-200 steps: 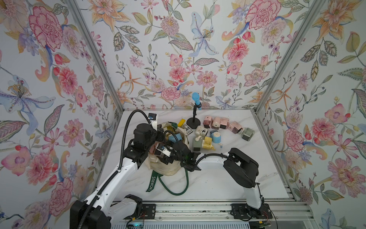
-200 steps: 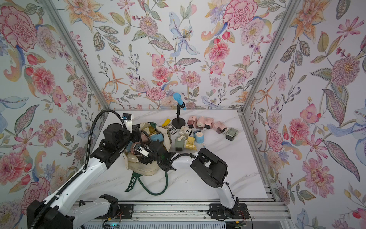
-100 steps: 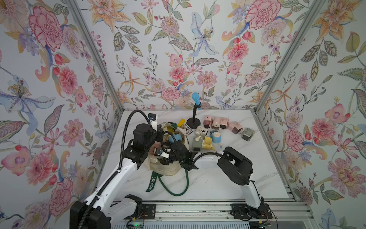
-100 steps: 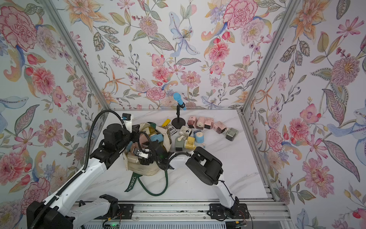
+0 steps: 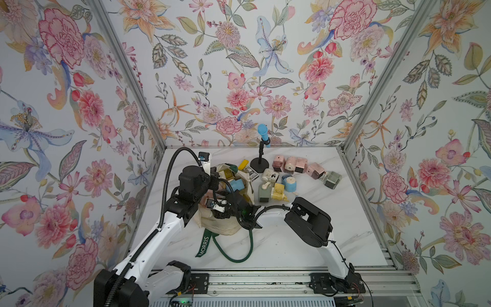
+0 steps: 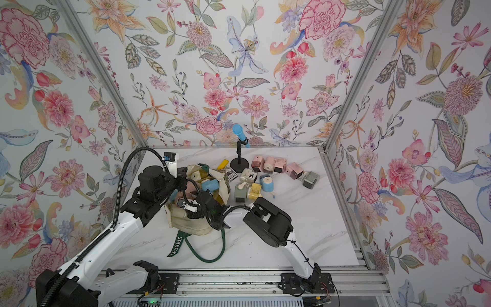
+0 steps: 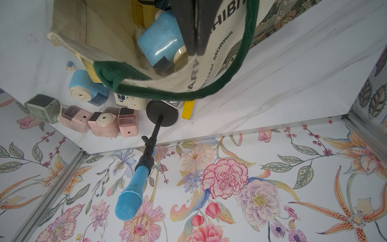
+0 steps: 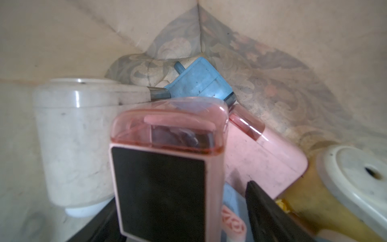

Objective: Take out the pencil sharpeners from the tote bags
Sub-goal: Pick up the pencil sharpener from the canvas bag.

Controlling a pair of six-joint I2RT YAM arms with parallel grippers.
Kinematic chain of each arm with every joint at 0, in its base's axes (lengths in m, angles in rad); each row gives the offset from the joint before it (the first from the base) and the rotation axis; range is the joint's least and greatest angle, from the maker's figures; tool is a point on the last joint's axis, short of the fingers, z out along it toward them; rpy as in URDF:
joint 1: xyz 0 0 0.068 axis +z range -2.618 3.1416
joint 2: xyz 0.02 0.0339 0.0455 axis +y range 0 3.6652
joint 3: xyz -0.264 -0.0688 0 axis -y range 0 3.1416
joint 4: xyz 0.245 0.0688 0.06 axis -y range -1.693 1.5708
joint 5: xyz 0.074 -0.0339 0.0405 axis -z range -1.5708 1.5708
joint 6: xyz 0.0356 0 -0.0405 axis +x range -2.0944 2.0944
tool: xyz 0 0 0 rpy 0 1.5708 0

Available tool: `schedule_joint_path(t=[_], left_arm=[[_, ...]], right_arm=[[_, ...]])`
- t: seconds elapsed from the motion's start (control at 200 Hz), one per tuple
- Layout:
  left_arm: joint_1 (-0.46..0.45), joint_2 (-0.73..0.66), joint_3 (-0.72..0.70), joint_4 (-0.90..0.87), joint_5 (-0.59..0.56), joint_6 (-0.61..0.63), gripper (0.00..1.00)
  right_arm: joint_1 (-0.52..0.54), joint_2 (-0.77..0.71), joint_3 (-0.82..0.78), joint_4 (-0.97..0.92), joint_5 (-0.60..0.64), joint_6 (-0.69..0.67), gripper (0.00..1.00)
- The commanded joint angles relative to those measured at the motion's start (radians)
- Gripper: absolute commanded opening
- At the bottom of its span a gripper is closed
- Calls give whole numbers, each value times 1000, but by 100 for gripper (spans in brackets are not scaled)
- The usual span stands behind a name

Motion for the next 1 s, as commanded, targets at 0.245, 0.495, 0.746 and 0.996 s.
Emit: schedule_joint_path(t=[0.245, 0.495, 0.746, 0.996], left_arm=[[11, -10, -9, 19, 12, -14, 0], [10, -10, -9, 21, 11, -11, 0], [11, -11, -10, 19, 2, -8, 0], [10, -10, -12, 19, -2, -8, 0]], right_arm=[[25, 54, 69, 80, 5, -2, 88], [28, 59, 87, 54, -22, 17, 76], [29, 21, 36, 54, -37, 29, 58], [28, -47, -37, 66, -47, 58, 52]])
